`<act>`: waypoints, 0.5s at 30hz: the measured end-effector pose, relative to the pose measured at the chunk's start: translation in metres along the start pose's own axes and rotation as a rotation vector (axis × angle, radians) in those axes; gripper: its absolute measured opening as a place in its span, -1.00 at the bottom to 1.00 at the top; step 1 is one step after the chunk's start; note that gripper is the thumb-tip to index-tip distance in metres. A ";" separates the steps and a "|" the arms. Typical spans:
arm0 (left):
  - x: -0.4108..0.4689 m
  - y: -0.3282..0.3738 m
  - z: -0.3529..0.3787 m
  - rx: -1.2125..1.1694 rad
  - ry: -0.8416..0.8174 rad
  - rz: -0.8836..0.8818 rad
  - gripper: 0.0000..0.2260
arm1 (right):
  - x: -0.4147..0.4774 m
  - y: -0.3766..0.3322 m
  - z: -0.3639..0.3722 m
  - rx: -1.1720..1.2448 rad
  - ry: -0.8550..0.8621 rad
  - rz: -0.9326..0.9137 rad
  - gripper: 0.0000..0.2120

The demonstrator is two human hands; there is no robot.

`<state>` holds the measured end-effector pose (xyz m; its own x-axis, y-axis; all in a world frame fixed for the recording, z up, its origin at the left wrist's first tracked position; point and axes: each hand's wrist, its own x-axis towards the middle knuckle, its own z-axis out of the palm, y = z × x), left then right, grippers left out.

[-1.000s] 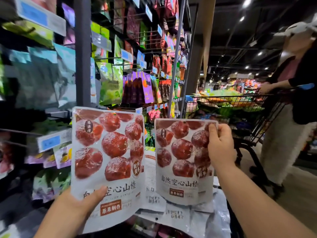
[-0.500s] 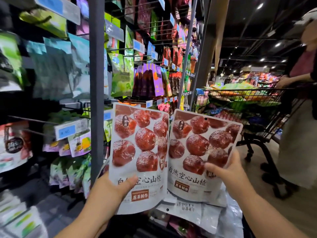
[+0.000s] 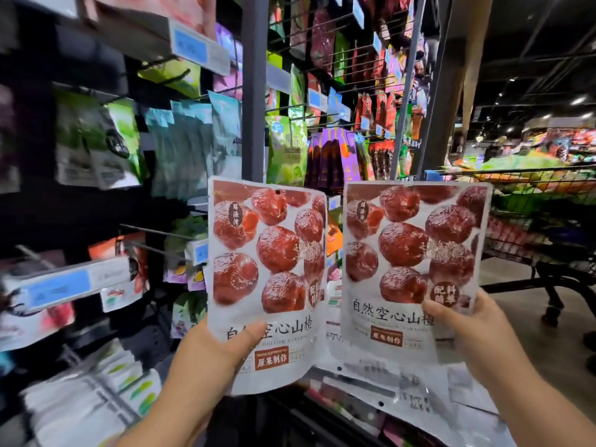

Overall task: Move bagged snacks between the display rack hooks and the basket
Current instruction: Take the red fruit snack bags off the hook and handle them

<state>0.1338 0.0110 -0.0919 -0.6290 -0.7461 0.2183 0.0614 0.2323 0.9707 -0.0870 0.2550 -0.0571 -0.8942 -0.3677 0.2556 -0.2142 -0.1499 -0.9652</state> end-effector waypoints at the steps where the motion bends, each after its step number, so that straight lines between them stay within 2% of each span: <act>1: -0.002 0.003 -0.011 -0.003 0.027 0.014 -0.69 | -0.002 -0.005 0.010 0.017 -0.037 0.003 -0.56; 6: -0.027 0.021 -0.072 0.032 0.184 0.038 -0.69 | -0.013 -0.029 0.081 0.116 -0.271 0.003 -0.62; 9: -0.054 0.031 -0.115 0.065 0.300 0.047 -0.75 | -0.025 -0.033 0.132 0.157 -0.386 -0.009 -0.68; 12: -0.087 0.036 -0.161 0.153 0.439 0.064 -0.67 | -0.040 -0.033 0.185 0.200 -0.535 0.011 -0.61; 15: -0.122 0.044 -0.206 0.135 0.544 0.025 -0.79 | -0.061 -0.037 0.238 0.211 -0.670 0.026 -0.40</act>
<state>0.3731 -0.0164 -0.0554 -0.1357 -0.9454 0.2961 -0.0509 0.3052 0.9509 0.0693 0.0647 -0.0243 -0.4489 -0.8496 0.2768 -0.0546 -0.2831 -0.9575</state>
